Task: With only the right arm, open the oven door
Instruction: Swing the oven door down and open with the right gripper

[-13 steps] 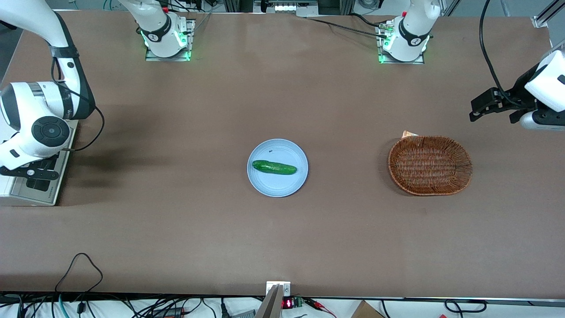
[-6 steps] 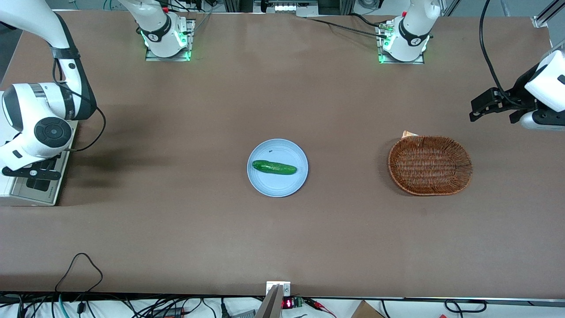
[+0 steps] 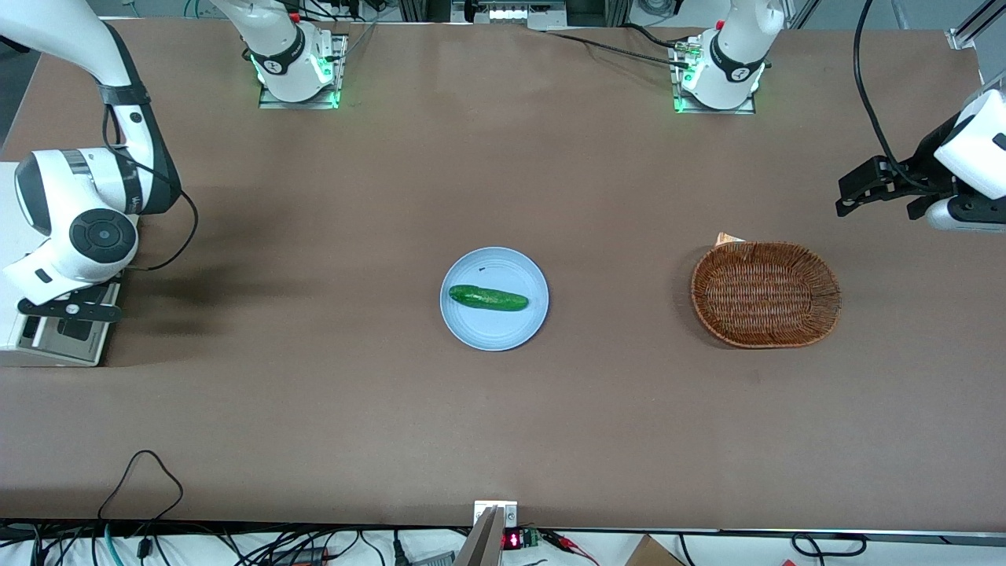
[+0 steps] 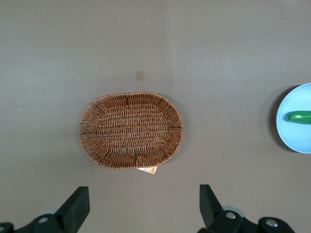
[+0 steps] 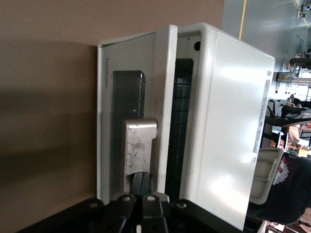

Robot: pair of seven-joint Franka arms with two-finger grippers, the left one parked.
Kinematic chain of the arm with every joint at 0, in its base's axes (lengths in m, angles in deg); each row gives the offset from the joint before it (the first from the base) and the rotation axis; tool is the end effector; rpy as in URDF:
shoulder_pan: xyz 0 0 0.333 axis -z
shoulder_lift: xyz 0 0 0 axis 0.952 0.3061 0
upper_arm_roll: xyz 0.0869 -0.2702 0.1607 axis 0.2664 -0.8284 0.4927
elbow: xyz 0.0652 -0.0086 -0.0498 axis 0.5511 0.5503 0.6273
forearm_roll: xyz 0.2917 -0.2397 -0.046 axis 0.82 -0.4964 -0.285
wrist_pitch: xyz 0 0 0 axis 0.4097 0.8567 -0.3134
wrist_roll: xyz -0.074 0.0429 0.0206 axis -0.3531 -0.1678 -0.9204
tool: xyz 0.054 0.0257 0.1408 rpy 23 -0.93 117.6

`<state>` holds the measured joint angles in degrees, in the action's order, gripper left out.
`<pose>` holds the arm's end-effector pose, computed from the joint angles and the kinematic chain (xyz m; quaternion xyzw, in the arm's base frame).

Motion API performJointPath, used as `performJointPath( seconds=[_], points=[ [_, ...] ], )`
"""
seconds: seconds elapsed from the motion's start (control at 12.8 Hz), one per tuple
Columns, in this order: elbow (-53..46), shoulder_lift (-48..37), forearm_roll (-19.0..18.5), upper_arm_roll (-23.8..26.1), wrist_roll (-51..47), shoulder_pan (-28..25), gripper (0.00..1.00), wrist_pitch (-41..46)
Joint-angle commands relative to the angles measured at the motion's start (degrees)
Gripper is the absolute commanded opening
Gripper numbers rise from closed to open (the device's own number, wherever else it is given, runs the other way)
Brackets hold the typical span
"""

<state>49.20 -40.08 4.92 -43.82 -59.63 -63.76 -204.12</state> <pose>0.5933 -0.1433 0.2940 0.9207 0.0079 -0.0345 0.3888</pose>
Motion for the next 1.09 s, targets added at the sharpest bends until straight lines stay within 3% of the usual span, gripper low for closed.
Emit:
performJointPath(
  seconds=[0.0,0.47,1.01],
  points=[
    [0.0,2.5,3.4,-0.1,-1.3,-1.2,0.01,-1.4],
    [-0.7,5.5,8.7,-0.1,-1.3,-2.0,0.01,-4.6],
    [-1.8,9.7,11.4,-0.1,-1.4,-2.1,0.01,-6.8]
  ],
)
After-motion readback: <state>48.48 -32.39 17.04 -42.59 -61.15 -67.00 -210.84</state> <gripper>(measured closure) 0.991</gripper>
